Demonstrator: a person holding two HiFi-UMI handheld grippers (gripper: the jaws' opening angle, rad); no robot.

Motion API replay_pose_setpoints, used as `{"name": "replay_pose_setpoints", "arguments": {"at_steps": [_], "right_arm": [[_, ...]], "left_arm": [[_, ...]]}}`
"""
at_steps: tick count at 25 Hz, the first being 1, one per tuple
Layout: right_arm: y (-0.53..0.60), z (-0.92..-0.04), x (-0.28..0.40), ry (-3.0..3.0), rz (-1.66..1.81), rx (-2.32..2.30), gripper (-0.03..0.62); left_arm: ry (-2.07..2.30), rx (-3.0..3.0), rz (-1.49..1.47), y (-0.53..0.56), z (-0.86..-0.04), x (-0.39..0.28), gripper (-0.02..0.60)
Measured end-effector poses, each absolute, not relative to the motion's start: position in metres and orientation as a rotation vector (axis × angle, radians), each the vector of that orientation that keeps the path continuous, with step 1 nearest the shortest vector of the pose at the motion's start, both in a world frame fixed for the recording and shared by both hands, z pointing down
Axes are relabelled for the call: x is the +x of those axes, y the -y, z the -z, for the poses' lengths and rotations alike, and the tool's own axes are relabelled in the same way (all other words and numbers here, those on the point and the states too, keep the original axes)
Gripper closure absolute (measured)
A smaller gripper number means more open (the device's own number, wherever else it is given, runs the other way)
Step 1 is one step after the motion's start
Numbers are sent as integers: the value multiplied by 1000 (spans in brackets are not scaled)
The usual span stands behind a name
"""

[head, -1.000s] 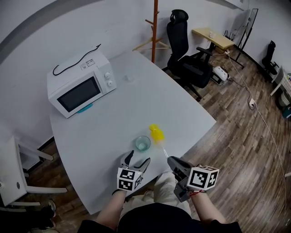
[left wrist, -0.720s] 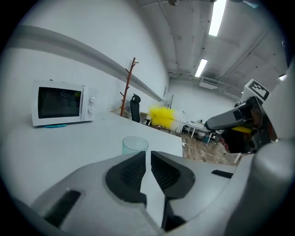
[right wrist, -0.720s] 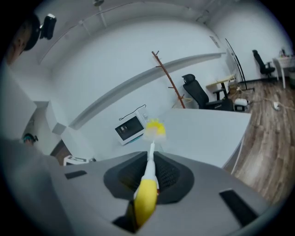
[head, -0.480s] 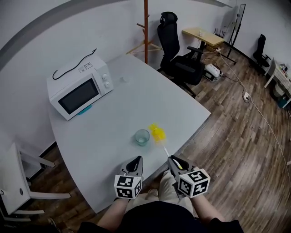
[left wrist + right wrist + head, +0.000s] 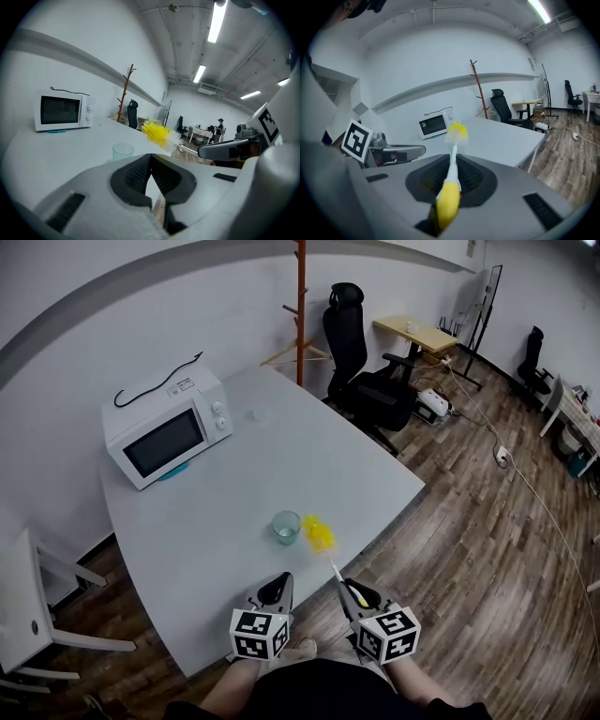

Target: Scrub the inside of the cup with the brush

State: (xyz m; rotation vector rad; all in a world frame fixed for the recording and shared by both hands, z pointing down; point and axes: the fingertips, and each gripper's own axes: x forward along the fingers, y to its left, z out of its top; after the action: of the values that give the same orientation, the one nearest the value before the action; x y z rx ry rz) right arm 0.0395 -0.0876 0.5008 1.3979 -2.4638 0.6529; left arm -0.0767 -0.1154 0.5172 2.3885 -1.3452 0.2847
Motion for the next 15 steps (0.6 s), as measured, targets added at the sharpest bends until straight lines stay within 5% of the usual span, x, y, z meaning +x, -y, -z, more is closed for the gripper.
{"name": "replay_pose_setpoints", "arguments": {"at_steps": [15], "right_arm": [[57,-477,50,2513,-537,1384,542]], "left_arm": [[1404,2338,-271,74,-503,-65,563]]}}
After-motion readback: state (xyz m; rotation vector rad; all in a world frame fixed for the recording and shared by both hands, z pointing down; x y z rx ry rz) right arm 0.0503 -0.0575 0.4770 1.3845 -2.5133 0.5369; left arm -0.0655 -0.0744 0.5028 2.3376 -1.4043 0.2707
